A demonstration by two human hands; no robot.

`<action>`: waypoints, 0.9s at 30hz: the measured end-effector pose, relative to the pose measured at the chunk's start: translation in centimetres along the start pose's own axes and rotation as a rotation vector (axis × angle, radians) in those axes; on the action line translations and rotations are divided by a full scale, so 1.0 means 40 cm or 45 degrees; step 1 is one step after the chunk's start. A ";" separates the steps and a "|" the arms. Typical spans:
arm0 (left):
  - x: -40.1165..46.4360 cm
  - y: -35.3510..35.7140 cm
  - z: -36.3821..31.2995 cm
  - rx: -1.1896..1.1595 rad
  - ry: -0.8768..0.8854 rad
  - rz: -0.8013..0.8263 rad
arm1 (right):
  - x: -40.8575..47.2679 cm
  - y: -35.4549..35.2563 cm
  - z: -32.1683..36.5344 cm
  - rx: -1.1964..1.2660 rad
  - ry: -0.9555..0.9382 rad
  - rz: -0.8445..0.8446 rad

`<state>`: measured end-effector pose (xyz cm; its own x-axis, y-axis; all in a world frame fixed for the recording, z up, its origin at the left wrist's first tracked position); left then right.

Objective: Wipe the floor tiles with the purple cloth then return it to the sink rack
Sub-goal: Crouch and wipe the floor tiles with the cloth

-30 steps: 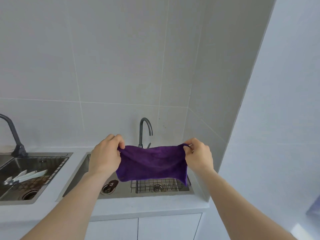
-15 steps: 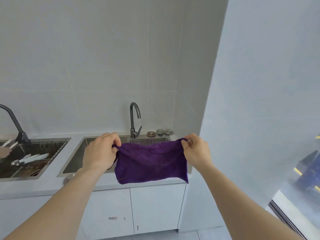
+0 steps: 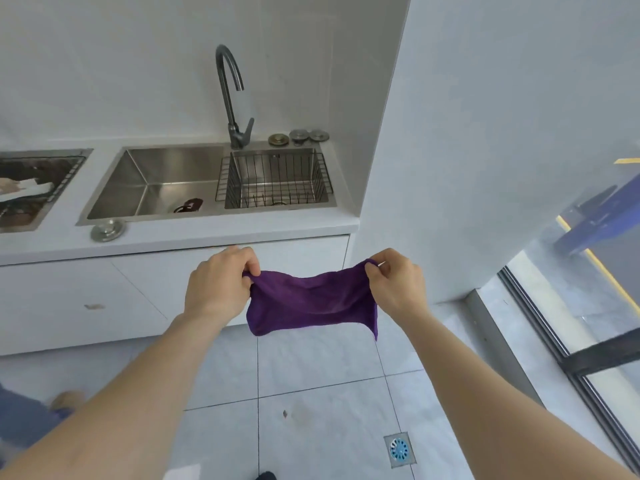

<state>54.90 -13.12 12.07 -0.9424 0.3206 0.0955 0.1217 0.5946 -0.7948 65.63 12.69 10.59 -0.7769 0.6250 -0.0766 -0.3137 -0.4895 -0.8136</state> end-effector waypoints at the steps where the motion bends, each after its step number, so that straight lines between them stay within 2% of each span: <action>1: -0.008 0.026 0.021 -0.007 -0.011 0.031 | -0.010 0.023 -0.022 -0.010 0.023 0.014; 6: -0.038 0.171 0.176 -0.059 -0.087 0.180 | -0.053 0.197 -0.112 -0.044 0.105 0.089; 16: -0.108 0.504 0.579 -0.094 -0.223 0.381 | -0.111 0.674 -0.308 -0.077 0.219 0.211; 27: -0.363 1.033 1.032 -0.082 -0.387 0.508 | -0.265 1.245 -0.770 -0.134 0.365 0.270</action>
<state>60.75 -23.64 -46.91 -0.8655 0.3084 -0.3947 0.5008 0.5168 -0.6944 75.05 0.41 -46.87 -0.6296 0.6685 -0.3959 -0.0928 -0.5706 -0.8159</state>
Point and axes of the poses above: each hand's wrist, its own x-axis towards the middle knuckle, its own y-axis out of the palm, z = x × y, the point moved 1 cm from there along x, towards the middle knuckle, and after that the axes turned 14 degrees about -x, right-handed, at the moved point
